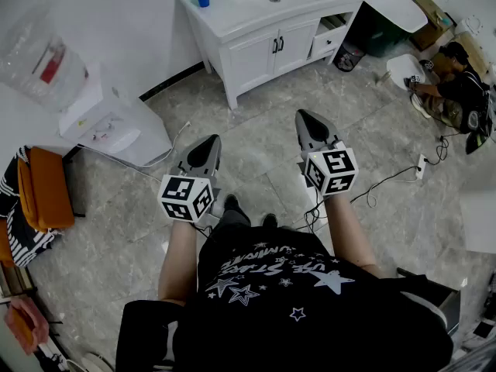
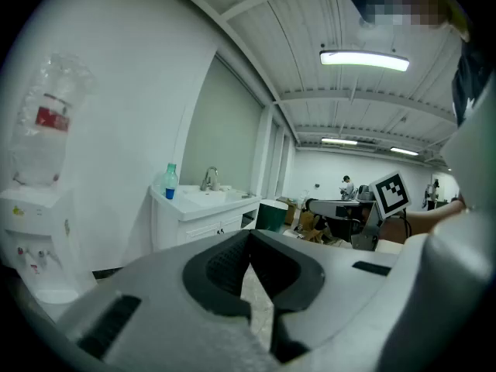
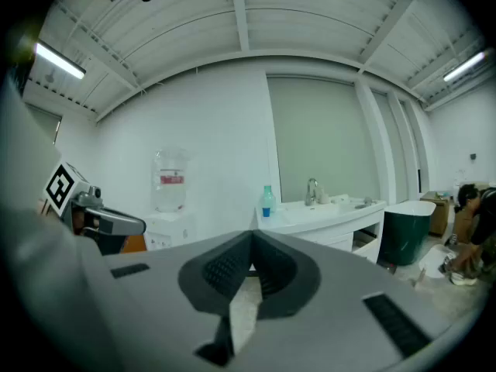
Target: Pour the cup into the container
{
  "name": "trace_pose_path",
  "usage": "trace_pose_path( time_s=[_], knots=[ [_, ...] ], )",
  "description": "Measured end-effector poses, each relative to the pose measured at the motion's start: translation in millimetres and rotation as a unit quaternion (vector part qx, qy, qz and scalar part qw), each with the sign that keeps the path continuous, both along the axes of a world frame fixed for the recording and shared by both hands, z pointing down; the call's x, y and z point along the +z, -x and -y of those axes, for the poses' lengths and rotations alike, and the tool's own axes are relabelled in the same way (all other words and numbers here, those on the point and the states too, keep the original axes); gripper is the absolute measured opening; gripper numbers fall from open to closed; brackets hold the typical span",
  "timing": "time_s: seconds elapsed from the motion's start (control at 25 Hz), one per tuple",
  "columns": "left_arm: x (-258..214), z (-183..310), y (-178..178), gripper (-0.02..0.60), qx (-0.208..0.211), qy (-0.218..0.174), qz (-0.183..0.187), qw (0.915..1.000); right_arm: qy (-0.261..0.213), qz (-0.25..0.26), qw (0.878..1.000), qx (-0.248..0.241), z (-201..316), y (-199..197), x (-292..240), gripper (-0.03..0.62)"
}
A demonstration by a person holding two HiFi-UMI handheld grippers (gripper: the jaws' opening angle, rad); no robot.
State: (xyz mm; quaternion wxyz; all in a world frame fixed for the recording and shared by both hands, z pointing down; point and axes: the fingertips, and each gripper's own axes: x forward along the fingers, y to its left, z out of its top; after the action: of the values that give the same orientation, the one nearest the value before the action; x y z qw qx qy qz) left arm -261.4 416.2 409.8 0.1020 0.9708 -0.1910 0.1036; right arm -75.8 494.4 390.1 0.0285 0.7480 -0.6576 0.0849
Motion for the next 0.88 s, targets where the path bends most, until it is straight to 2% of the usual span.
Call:
trace_pose_path(
  time_s=[0.4, 0.6, 0.88],
  knots=[
    [-2.2, -21.8, -1.5, 0.009, -0.006, 0.001, -0.002, 1.0000, 0.001, 0.008, 1.000, -0.012, -17.8, 0.2, 0.4, 0.006],
    [-0.9, -29.8, 8.7, 0.009, -0.025, 0.007, -0.004, 0.9997, 0.004, 0.010, 1.000, -0.022, -22.8, 3.5, 5.2, 0.006],
    [-2.1, -26.4, 14.6, 0.009, -0.043, 0.000, -0.003, 0.9991, 0.003, 0.038, 0.998, -0.042, -11.2, 6.9, 8.8, 0.006]
  ],
)
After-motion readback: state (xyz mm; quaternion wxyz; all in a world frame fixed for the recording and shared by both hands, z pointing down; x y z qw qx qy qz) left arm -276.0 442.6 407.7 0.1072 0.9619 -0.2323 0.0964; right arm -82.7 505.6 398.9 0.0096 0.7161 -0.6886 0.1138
